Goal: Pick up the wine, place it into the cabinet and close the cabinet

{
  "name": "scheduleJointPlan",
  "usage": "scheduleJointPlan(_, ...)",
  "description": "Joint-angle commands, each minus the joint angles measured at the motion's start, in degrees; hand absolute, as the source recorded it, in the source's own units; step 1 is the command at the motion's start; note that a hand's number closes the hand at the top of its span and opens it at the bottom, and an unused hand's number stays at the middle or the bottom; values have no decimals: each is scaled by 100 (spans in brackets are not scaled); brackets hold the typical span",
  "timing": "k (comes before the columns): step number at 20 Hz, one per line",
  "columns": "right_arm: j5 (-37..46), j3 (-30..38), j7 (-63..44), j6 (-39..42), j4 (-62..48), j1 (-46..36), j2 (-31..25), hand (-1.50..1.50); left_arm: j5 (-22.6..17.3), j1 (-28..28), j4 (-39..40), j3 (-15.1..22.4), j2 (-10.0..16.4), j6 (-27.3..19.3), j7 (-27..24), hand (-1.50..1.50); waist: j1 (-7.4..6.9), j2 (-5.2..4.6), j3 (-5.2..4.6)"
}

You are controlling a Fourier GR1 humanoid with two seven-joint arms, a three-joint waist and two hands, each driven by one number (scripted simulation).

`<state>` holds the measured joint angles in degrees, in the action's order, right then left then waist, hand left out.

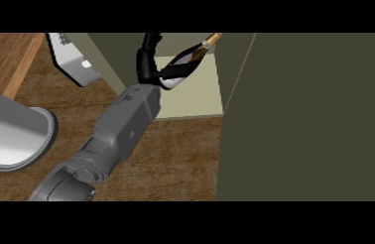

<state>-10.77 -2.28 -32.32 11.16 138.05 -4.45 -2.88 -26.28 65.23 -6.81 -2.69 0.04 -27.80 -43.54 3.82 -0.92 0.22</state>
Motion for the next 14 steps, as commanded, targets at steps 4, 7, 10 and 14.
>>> scheduleJointPlan(4,-160,-56,-48,25,213,94,17,-150,187,-132,267,70,284,-46,25,-150,40,-69,-28)
scheduleJointPlan(7,-217,-61,-61,24,257,6,8,-150,184,-334,241,32,56,-263,-229,-150,-1,-51,-28)
scheduleJointPlan(10,-274,-19,-154,-8,170,-122,-7,-150,144,-274,144,-41,68,-87,-247,-150,0,-58,-31)
scheduleJointPlan(14,-415,193,58,135,193,82,-72,-150,82,-282,117,-161,204,-82,-363,-150,66,-74,-26)
